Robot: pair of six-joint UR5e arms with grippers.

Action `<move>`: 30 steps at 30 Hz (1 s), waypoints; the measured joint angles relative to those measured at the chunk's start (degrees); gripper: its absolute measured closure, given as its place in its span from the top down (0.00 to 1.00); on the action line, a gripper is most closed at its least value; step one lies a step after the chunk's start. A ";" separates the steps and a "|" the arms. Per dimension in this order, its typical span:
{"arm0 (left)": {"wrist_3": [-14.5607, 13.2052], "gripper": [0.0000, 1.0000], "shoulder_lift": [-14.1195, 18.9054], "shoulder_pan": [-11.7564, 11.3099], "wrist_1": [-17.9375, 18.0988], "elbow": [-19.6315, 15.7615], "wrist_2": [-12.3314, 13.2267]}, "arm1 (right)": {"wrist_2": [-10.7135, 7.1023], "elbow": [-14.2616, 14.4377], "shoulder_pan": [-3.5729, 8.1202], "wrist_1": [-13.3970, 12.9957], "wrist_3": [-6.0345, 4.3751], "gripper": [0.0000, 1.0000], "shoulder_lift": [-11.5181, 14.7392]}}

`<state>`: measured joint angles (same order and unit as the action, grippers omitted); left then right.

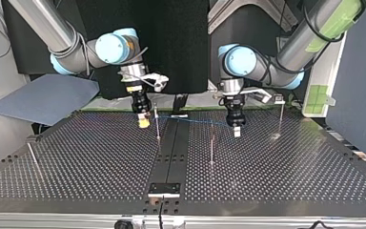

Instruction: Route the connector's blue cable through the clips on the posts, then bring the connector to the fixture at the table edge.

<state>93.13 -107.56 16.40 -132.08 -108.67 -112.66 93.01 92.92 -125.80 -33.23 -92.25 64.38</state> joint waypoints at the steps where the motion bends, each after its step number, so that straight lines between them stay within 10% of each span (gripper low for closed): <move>1: 0.07 0.00 -0.08 -0.07 0.02 0.06 0.02 | 0.00 0.00 0.04 0.05 0.01 0.00 0.00; 30: 3.49 0.00 -2.84 -1.82 -0.17 4.68 3.84 | -1.53 -0.52 3.21 -0.38 -0.03 0.00 -0.10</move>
<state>96.61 -110.40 14.58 -132.26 -104.00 -108.83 91.48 92.40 -122.58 -33.61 -92.28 64.27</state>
